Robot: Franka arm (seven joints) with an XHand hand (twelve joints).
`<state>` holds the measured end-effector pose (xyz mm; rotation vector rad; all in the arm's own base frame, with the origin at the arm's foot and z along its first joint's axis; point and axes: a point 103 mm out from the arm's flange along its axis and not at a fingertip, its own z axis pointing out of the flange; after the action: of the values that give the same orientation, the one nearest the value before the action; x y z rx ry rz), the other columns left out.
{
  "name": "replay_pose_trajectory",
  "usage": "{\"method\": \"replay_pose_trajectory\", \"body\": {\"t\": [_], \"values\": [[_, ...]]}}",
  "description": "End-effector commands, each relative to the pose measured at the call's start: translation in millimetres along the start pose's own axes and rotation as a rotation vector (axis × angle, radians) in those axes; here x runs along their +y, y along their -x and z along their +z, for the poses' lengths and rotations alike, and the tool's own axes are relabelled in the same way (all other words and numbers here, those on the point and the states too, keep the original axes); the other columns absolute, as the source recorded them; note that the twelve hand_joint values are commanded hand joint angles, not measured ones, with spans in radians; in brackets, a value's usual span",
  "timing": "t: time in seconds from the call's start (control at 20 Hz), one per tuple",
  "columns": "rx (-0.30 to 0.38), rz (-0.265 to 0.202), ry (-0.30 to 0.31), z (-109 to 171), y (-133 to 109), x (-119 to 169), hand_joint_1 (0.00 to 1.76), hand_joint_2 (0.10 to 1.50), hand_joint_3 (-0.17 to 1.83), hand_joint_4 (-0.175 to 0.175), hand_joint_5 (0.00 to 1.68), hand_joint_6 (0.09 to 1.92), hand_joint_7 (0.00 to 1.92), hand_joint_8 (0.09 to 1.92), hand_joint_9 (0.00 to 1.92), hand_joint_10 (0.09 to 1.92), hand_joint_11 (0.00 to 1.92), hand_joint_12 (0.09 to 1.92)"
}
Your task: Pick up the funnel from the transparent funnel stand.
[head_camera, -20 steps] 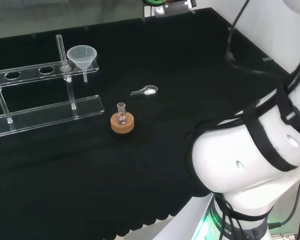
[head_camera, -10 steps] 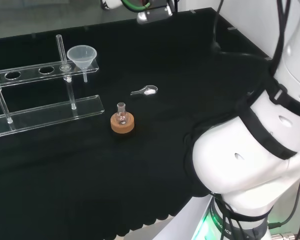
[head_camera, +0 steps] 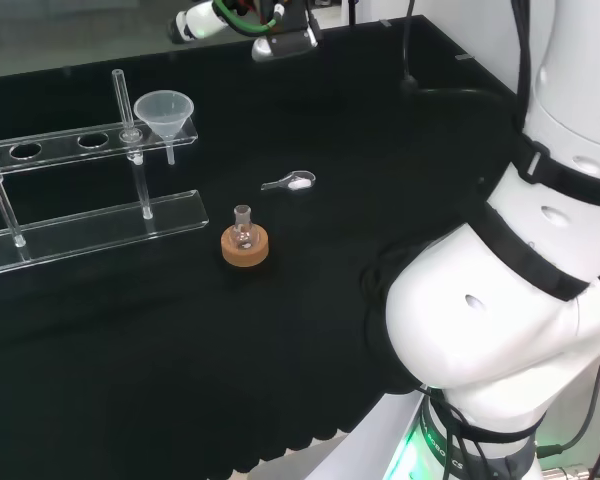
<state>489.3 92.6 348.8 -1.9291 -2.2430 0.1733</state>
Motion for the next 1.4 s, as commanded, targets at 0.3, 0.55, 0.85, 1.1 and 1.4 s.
{"method": "replay_pose_trajectory", "body": {"t": [0.3,0.55,0.85,1.1,1.4], "values": [[-0.029,-0.004,-0.091,15,-20,14,0.33,0.92,0.26,-0.021,0.18,0.09,0.05,0.53,0.19,0.69,0.07,1.41],[-0.062,-0.008,-0.17,16,-34,17,0.39,0.87,0.23,-0.023,0.2,0.09,0.06,0.59,0.22,0.71,0.07,1.42],[-0.115,0.015,-0.255,16,-52,21,0.47,0.82,0.21,-0.033,0.2,0.09,0.05,0.61,0.24,0.72,0.12,1.44],[-0.106,-0.032,-0.315,26,-54,26,0.51,0.78,0.2,-0.043,0.08,0.09,0.01,0.57,0.22,0.73,0.16,1.45],[-0.108,-0.017,-0.321,32,-53,31,0.55,0.75,0.19,-0.043,0.04,0.09,0.0,0.46,0.17,0.76,0.2,1.45]]}}
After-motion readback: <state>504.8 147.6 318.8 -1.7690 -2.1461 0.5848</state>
